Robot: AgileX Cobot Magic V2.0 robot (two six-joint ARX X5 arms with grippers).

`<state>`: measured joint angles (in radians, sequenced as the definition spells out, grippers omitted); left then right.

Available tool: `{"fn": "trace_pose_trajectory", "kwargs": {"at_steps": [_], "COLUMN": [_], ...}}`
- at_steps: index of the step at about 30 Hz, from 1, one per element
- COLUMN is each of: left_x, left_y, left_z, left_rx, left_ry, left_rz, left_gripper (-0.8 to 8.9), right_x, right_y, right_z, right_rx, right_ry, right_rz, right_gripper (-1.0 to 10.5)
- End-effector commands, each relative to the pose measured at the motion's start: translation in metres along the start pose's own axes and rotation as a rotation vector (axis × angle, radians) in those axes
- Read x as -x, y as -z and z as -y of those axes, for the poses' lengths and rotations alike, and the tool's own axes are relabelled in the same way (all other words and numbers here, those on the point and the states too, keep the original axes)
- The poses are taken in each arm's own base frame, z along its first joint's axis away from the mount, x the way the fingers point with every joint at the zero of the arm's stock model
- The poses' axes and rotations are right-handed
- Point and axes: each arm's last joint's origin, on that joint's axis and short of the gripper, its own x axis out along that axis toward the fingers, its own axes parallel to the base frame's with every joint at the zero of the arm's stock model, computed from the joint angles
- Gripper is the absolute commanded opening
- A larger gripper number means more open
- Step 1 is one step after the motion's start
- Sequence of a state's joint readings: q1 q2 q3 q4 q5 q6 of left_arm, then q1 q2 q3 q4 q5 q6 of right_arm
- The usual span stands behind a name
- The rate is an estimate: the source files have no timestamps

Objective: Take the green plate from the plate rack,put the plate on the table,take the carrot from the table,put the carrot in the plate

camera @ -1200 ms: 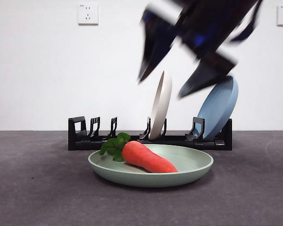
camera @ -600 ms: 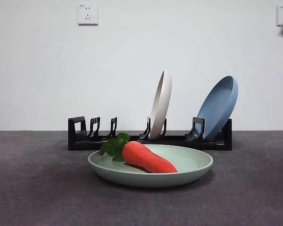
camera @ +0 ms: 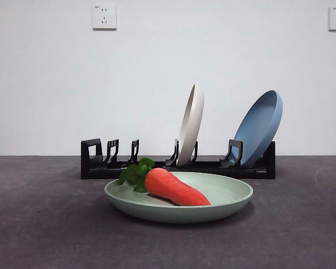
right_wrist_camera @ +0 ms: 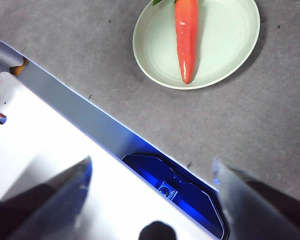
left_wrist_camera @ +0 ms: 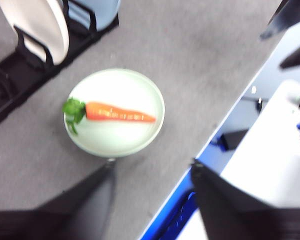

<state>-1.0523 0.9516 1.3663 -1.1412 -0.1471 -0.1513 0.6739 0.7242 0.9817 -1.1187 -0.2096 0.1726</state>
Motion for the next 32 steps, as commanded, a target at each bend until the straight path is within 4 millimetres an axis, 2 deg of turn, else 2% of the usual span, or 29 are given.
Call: {"fn": "trace_pose_trajectory", "kwargs": {"at_steps": [1,2,32], "left_x": [-0.0006,-0.0006,0.0000], "left_y": [0.0020,0.0026,0.0021], "left_z": [0.0000,0.0000,-0.0007], "left_rx": [0.005,0.004,0.000], "left_ry": [-0.001,-0.002,-0.016], "left_rz": [-0.017,-0.022,-0.013], "left_gripper": [-0.20,-0.08,-0.03], "right_x": [-0.0011,-0.0011,-0.0010], "right_y": [0.0010,0.0012,0.0012], "right_z": [0.0002,0.0002,0.0004], "right_rx": [0.005,0.005,0.004], "right_ry": [-0.001,-0.001,0.004], "right_rz": [-0.008,-0.010,-0.010], "right_gripper": [0.2,-0.2,0.0]}}
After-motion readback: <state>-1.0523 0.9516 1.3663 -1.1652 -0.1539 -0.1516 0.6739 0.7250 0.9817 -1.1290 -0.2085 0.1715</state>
